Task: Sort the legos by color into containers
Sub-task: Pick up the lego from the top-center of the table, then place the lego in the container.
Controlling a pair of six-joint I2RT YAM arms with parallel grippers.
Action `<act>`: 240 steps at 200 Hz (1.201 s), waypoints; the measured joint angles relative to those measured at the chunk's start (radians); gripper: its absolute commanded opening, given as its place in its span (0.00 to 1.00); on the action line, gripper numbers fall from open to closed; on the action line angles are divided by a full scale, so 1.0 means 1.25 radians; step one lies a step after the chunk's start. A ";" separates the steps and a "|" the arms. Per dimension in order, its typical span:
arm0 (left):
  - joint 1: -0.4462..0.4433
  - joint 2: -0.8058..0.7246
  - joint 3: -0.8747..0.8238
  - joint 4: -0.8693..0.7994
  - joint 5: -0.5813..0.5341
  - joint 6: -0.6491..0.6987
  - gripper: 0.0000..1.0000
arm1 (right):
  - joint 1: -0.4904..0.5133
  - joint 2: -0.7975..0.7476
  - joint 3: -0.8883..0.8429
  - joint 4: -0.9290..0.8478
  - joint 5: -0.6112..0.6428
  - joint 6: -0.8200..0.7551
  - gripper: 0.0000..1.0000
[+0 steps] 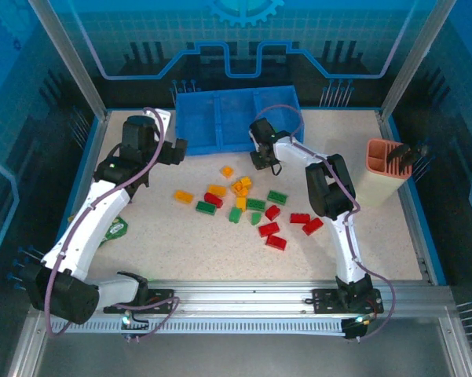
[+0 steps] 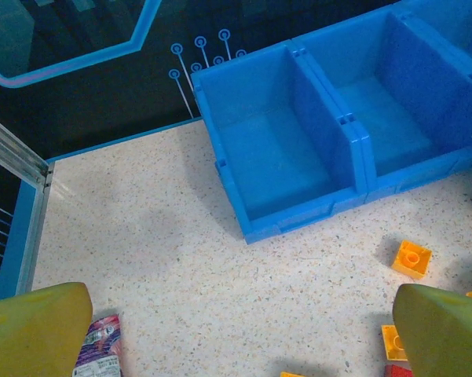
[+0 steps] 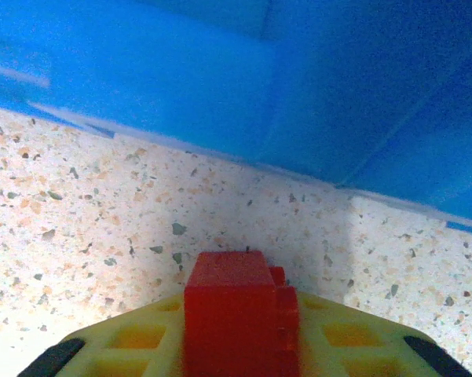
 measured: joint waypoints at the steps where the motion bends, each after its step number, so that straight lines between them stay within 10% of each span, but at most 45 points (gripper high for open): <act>1: 0.000 0.000 0.000 0.000 0.000 0.000 0.99 | 0.000 0.000 0.000 0.000 0.000 0.000 0.29; 102: -0.005 -0.001 -0.006 0.017 0.000 0.000 0.99 | 0.027 -0.117 -0.072 -0.021 0.004 -0.032 0.25; 192: -0.005 -0.015 -0.006 0.017 0.000 -0.003 0.99 | 0.052 0.138 0.528 -0.077 0.006 -0.100 0.25; 240: -0.006 -0.032 -0.006 0.017 -0.001 0.000 0.99 | 0.038 0.257 0.593 -0.085 -0.012 -0.102 0.27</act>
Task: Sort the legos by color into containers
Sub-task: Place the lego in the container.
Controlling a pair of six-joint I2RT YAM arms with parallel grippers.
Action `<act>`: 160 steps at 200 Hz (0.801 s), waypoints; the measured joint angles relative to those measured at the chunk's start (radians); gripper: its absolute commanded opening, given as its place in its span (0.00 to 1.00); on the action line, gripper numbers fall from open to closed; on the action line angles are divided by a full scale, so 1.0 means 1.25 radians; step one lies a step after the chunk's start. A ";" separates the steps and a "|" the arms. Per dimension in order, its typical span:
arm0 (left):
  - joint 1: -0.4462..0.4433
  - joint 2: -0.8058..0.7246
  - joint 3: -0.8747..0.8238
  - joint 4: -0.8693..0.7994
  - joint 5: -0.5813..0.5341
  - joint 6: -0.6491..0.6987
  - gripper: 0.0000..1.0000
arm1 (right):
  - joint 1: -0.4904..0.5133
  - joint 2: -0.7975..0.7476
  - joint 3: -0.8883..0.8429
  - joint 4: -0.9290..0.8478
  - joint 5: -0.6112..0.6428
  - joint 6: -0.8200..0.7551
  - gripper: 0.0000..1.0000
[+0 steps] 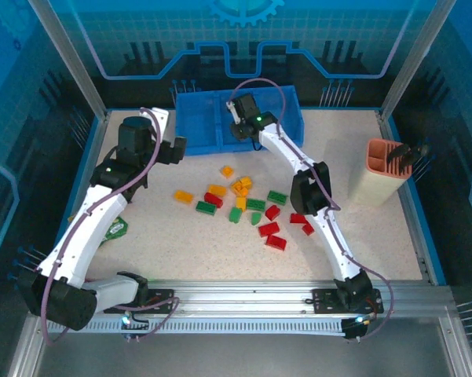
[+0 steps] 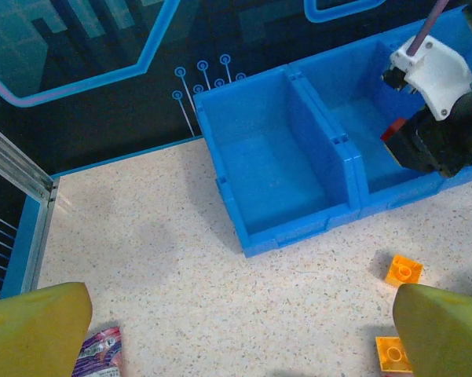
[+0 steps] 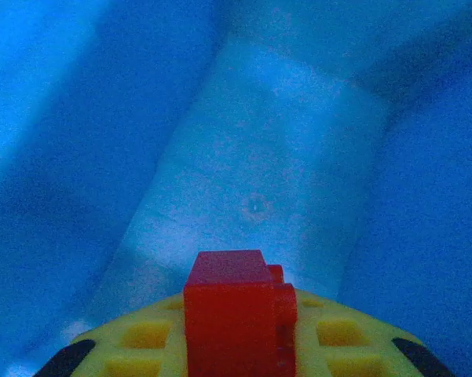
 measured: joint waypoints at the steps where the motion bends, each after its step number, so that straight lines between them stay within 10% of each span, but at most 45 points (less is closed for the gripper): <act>1: 0.000 0.000 0.000 0.000 0.000 0.000 1.00 | 0.000 0.001 0.000 0.000 -0.001 0.000 0.27; 56: -0.002 0.028 0.006 -0.014 -0.003 -0.033 0.99 | -0.018 0.009 0.012 0.013 -0.046 0.018 0.32; 160: -0.090 0.315 0.039 -0.042 -0.001 -0.451 0.95 | -0.007 -0.050 -0.132 0.074 -0.095 -0.002 0.49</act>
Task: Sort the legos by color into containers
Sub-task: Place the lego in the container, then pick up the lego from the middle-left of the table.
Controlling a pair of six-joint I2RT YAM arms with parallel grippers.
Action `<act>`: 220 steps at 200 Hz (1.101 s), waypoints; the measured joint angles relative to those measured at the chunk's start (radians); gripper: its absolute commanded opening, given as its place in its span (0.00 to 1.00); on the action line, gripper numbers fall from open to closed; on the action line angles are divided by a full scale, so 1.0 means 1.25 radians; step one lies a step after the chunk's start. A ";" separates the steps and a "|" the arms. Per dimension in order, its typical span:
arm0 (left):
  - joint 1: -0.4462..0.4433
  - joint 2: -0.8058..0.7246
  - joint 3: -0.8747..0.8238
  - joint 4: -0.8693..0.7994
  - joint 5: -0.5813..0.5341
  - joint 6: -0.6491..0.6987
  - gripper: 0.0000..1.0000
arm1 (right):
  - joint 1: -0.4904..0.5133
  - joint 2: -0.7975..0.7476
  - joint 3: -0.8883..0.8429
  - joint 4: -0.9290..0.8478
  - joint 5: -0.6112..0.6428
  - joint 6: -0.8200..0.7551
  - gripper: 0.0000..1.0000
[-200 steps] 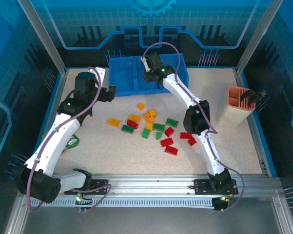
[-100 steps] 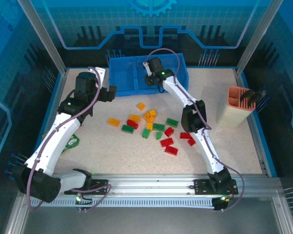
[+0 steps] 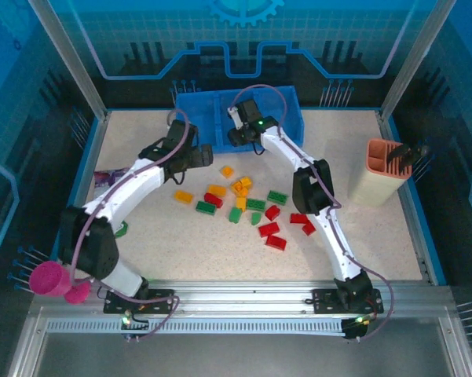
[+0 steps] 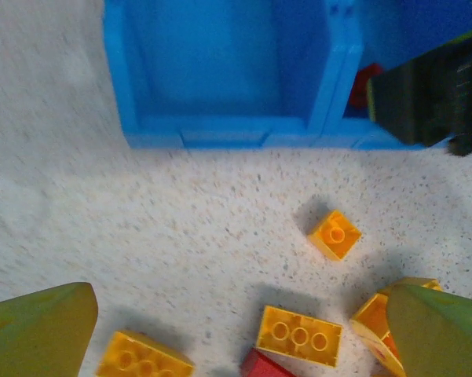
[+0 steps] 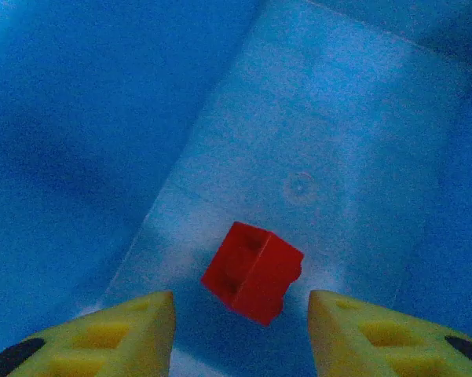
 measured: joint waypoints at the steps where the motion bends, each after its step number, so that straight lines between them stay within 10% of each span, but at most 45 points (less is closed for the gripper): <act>1: -0.001 0.004 0.000 0.000 0.000 -0.002 0.95 | 0.000 -0.002 -0.003 0.001 -0.001 0.000 0.49; 121: 0.021 0.000 -0.233 -0.064 -0.023 -0.559 0.85 | 0.026 -0.404 -0.517 0.248 -0.043 -0.001 0.50; 220: 0.056 0.053 -0.280 0.080 -0.040 -0.662 0.83 | 0.017 -0.564 -0.782 0.324 -0.040 0.060 0.51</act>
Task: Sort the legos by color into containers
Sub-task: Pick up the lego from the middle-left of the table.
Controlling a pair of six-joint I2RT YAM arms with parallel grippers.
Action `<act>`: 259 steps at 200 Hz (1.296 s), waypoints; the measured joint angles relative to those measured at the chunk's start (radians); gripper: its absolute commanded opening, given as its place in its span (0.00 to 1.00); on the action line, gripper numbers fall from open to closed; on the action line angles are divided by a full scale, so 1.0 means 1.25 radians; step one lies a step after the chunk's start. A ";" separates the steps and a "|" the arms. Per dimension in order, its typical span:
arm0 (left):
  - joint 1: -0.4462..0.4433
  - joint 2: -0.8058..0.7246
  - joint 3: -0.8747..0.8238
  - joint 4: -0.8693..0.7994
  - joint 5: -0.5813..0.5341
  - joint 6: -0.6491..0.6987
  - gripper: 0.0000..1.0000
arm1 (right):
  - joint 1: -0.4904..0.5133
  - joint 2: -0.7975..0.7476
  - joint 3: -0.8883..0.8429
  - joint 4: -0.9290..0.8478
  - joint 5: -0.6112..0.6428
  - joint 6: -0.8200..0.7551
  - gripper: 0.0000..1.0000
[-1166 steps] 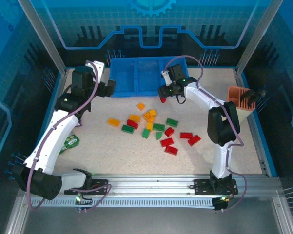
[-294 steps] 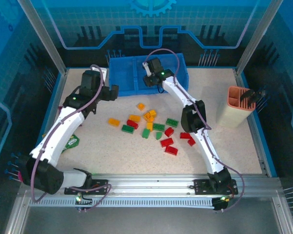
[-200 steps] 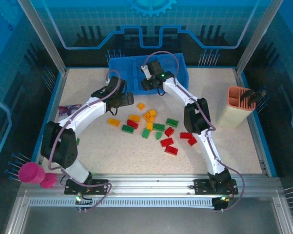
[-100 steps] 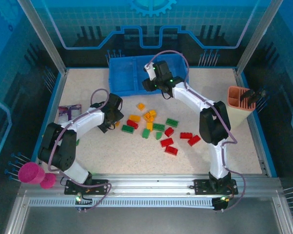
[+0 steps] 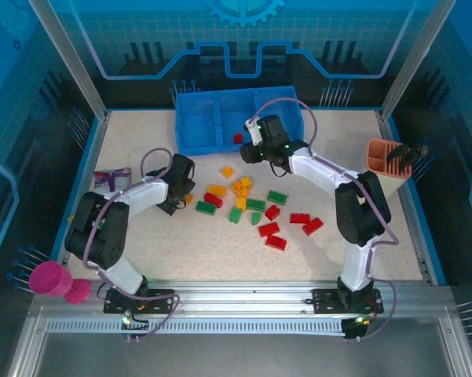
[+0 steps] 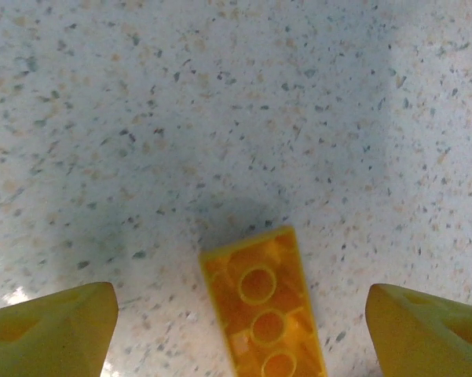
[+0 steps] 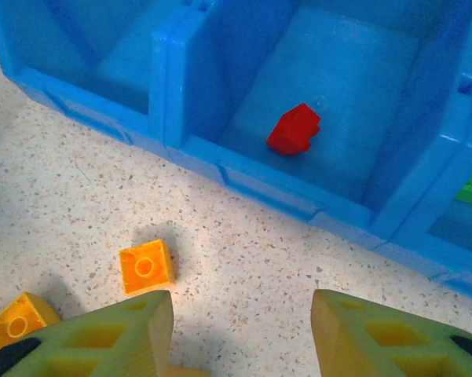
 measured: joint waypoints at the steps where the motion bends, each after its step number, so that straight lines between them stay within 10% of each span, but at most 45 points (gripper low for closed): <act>1: 0.001 0.002 0.000 0.002 0.000 -0.001 0.83 | 0.000 -0.001 -0.001 0.001 0.000 0.001 0.51; 140: 0.013 0.065 0.020 -0.061 0.015 0.038 0.30 | -0.096 -0.228 -0.245 -0.153 0.036 0.152 0.64; 259: 0.011 0.032 0.192 -0.054 0.087 0.233 0.22 | -0.137 -0.425 -0.458 -0.345 0.009 0.301 0.76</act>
